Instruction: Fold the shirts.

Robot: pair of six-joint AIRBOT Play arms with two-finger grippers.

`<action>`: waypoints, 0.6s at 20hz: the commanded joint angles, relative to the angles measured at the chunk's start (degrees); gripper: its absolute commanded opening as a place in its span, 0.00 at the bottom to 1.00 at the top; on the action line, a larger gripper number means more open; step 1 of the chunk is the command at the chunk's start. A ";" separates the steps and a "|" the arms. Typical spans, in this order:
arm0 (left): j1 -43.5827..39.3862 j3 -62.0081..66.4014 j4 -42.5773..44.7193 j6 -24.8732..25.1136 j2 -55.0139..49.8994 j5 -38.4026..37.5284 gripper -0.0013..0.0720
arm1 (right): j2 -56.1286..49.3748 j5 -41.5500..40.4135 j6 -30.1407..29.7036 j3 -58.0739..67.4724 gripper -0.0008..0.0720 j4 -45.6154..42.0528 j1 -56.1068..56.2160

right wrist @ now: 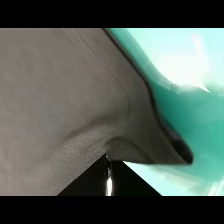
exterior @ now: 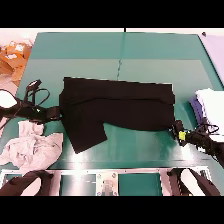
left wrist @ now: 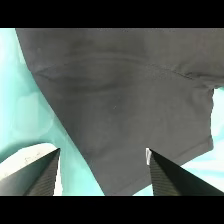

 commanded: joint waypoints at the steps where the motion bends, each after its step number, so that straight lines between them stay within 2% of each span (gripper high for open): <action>1: -0.02 -0.04 2.45 -0.31 0.07 -3.02 0.87 | -0.61 -0.13 -3.65 3.76 0.03 -3.48 -1.44; 3: -0.02 -0.26 2.99 -1.46 0.07 -4.94 0.87 | -0.63 2.45 -1.81 9.14 0.03 -10.84 -5.11; 4: -0.02 -1.05 2.64 -2.71 0.07 -4.57 0.87 | -0.68 3.06 0.17 10.84 0.03 -11.58 -5.92; 7: -0.04 -7.91 -4.50 -3.82 0.07 -1.16 0.87 | -1.11 4.31 0.35 11.74 0.03 -10.88 -5.18; 9: -1.57 -14.64 -12.44 -1.90 0.04 6.45 0.87 | -1.68 4.39 0.13 11.69 0.03 -10.78 -3.50; 12: -8.83 -22.60 -19.28 -1.95 -0.09 21.22 0.87 | -1.73 4.31 0.15 11.67 0.03 -10.23 -1.53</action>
